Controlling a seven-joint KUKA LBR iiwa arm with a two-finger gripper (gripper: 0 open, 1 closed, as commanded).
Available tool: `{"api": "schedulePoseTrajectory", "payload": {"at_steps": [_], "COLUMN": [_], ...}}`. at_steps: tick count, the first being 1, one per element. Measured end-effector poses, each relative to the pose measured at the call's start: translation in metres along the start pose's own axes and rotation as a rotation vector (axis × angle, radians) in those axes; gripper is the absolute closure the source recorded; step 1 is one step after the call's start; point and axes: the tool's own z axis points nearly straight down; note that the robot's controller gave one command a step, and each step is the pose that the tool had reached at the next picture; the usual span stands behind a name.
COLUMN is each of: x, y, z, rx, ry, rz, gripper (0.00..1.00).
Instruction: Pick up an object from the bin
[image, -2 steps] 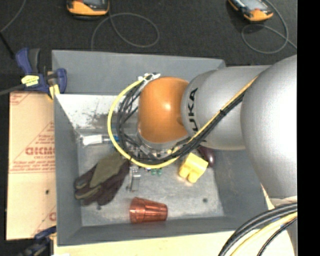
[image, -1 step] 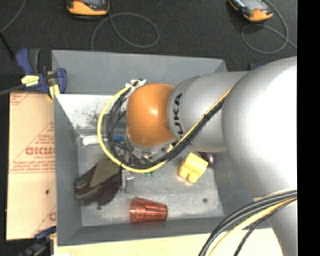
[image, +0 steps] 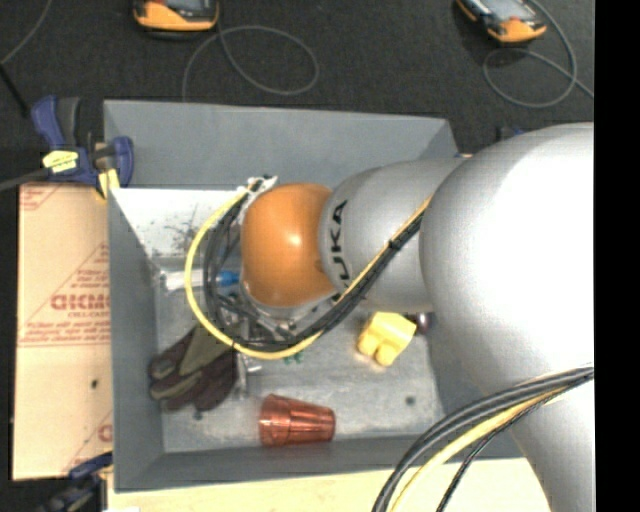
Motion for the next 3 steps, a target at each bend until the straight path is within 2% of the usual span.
{"api": "schedulePoseTrajectory", "payload": {"at_steps": [1, 2, 3], "x": [-0.002, -0.001, -0.015], "y": [-0.003, -0.001, 0.061], "z": [-0.027, -0.005, 0.001], "rx": [0.002, -0.001, 0.004], "ry": [-0.013, -0.005, -0.02], "rz": [-0.088, -0.008, -0.451], "gripper": [0.0, 0.0, 1.0]}}
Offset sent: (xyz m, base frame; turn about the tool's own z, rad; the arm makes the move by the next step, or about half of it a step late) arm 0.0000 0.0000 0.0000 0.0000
